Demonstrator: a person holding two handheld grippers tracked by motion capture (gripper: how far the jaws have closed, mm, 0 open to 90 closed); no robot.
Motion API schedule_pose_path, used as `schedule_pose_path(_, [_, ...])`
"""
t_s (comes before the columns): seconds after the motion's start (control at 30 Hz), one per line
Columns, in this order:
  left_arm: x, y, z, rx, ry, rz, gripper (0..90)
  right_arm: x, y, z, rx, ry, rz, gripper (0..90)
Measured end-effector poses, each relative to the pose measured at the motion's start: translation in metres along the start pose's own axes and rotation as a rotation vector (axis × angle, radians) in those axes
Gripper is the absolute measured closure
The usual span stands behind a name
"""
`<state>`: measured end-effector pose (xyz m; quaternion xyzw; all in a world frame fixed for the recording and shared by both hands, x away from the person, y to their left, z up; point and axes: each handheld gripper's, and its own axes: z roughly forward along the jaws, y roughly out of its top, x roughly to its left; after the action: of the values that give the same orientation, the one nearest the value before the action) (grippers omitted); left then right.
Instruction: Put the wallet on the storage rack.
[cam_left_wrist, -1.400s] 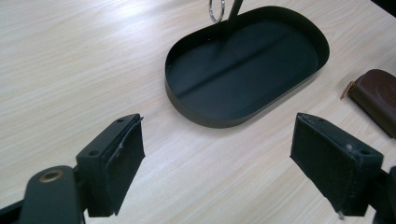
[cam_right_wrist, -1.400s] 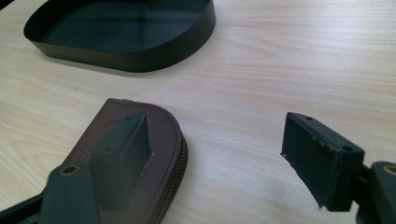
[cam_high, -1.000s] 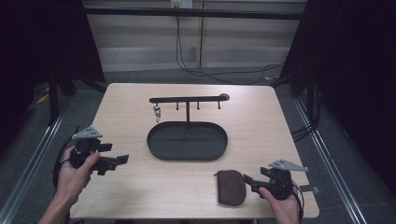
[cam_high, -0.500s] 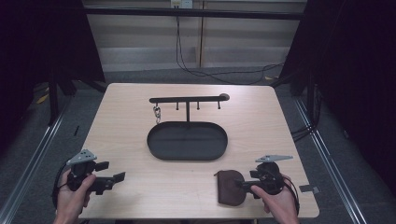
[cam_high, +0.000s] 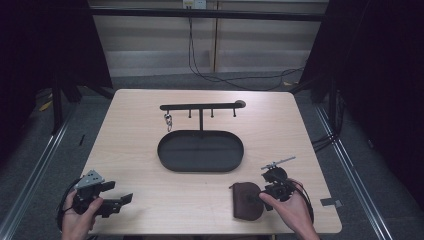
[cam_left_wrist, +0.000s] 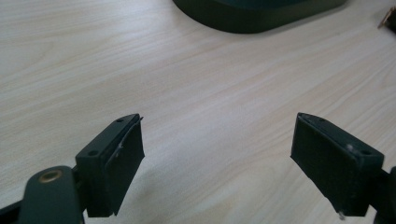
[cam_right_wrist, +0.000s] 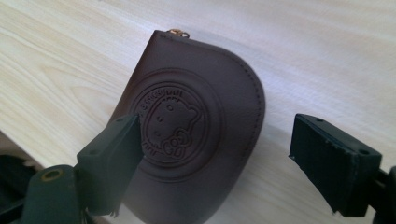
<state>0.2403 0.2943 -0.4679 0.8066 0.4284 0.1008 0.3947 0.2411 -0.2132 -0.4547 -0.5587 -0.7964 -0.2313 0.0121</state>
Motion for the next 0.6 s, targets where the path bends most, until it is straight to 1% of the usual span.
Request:
schedule_pose_path(0.03, [0.000, 0.000, 0.000, 0.000, -0.009, 0.004, 16.8, 0.000, 0.002, 0.001, 0.020, 0.006, 0.002, 16.7])
schedule_pose_path(0.07, [-0.001, 0.000, 0.000, -0.004, -0.010, 0.007, 16.8, 0.001, 0.003, 0.003, 0.029, 0.011, -0.003, 16.7])
schedule_pose_path(0.1, [-0.001, 0.001, 0.000, -0.008, -0.009, 0.014, 16.8, 0.002, 0.004, 0.004, 0.042, 0.012, 0.008, 16.7])
schedule_pose_path(0.13, [-0.002, 0.001, 0.000, -0.010, -0.015, 0.016, 16.9, 0.003, 0.007, 0.007, 0.065, 0.016, 0.009, 17.2])
schedule_pose_path(0.17, [-0.002, 0.001, 0.000, -0.013, -0.017, 0.020, 16.9, 0.003, 0.007, 0.007, 0.065, 0.016, 0.009, 17.2])
schedule_pose_path(0.23, [-0.003, 0.001, -0.001, -0.014, -0.027, 0.033, 16.8, 0.003, 0.009, 0.010, 0.092, 0.007, 0.022, 19.4])
schedule_pose_path(0.27, [-0.003, 0.001, -0.001, -0.018, -0.029, 0.036, 16.8, 0.003, 0.010, 0.012, 0.096, 0.006, 0.021, 20.3])
schedule_pose_path(0.3, [-0.003, 0.001, -0.001, -0.020, -0.031, 0.033, 16.9, 0.003, 0.011, 0.013, 0.111, 0.009, 0.031, 20.3])
schedule_pose_path(0.33, [-0.004, 0.001, -0.002, -0.020, -0.035, 0.033, 16.8, 0.001, 0.012, 0.015, 0.117, 0.024, 0.040, 20.2])
schedule_pose_path(0.43, [-0.003, 0.001, -0.001, -0.012, -0.046, 0.030, 16.8, 0.000, 0.013, 0.017, 0.127, 0.031, 0.046, 20.9])
schedule_pose_path(0.47, [-0.003, 0.001, 0.000, -0.008, -0.044, 0.030, 16.8, -0.001, 0.013, 0.018, 0.128, 0.036, 0.050, 20.9])
schedule_pose_path(0.5, [-0.003, 0.000, 0.000, -0.010, -0.044, 0.026, 16.8, -0.002, 0.013, 0.019, 0.136, 0.041, 0.062, 21.6])
schedule_pose_path(0.53, [-0.002, 0.001, -0.001, -0.010, -0.041, 0.028, 16.8, -0.003, 0.013, 0.020, 0.134, 0.055, 0.067, 22.5])
schedule_pose_path(0.6, [-0.002, 0.000, -0.001, -0.011, -0.046, 0.022, 16.8, -0.004, 0.013, 0.021, 0.143, 0.057, 0.074, 22.8])
